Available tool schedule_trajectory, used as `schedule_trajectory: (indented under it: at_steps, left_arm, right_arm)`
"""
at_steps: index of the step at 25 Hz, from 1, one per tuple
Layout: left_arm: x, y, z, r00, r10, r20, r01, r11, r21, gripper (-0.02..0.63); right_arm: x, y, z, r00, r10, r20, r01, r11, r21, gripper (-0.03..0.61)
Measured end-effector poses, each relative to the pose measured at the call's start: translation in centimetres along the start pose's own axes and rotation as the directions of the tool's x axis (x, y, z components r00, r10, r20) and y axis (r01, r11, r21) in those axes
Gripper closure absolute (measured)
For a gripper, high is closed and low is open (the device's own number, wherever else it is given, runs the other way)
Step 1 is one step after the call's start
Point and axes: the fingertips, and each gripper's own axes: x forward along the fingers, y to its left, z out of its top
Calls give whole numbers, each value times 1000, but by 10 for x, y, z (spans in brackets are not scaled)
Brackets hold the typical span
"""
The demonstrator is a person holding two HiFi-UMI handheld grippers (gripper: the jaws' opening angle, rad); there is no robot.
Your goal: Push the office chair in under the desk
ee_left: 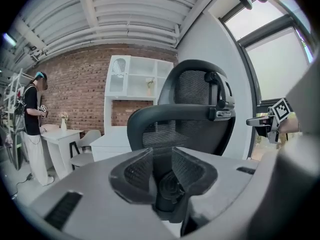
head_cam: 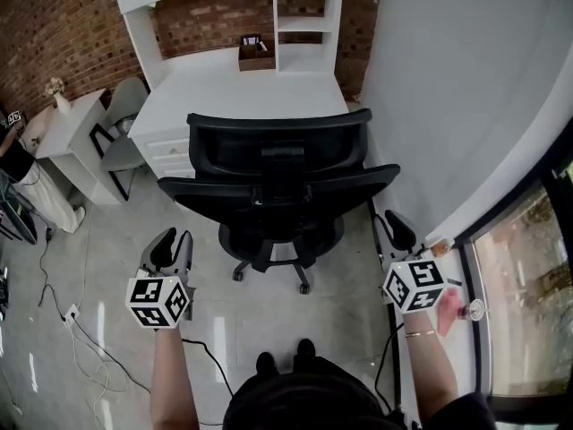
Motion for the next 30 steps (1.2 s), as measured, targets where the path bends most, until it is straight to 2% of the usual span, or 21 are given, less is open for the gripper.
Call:
schedule_trajectory:
  at_steps: [5, 9, 19, 24, 30]
  left_arm:
    - [-5, -42, 1, 998, -63, 15, 63, 998, 3, 565]
    - [-9, -76, -5, 994, -107, 6, 107, 994, 8, 601]
    - [-14, -142, -22, 985, -175, -12, 174, 983, -58, 604]
    - [-14, -157, -27, 985, -170, -20, 168, 984, -65, 605]
    - [-14, -168, -26, 989, -148, -22, 147, 988, -54, 604]
  right_arm:
    - [-18, 32, -14, 999, 30, -18, -29, 999, 37, 559]
    - [-30, 48, -26, 998, 50, -29, -47, 996, 81, 573]
    - [-44, 87, -45, 986, 140, -85, -137, 990, 46, 574]
    - [-46, 95, -48, 979, 186, -84, -184, 983, 21, 574]
    - [-47, 93, -50, 972, 224, -73, -222, 974, 37, 574]
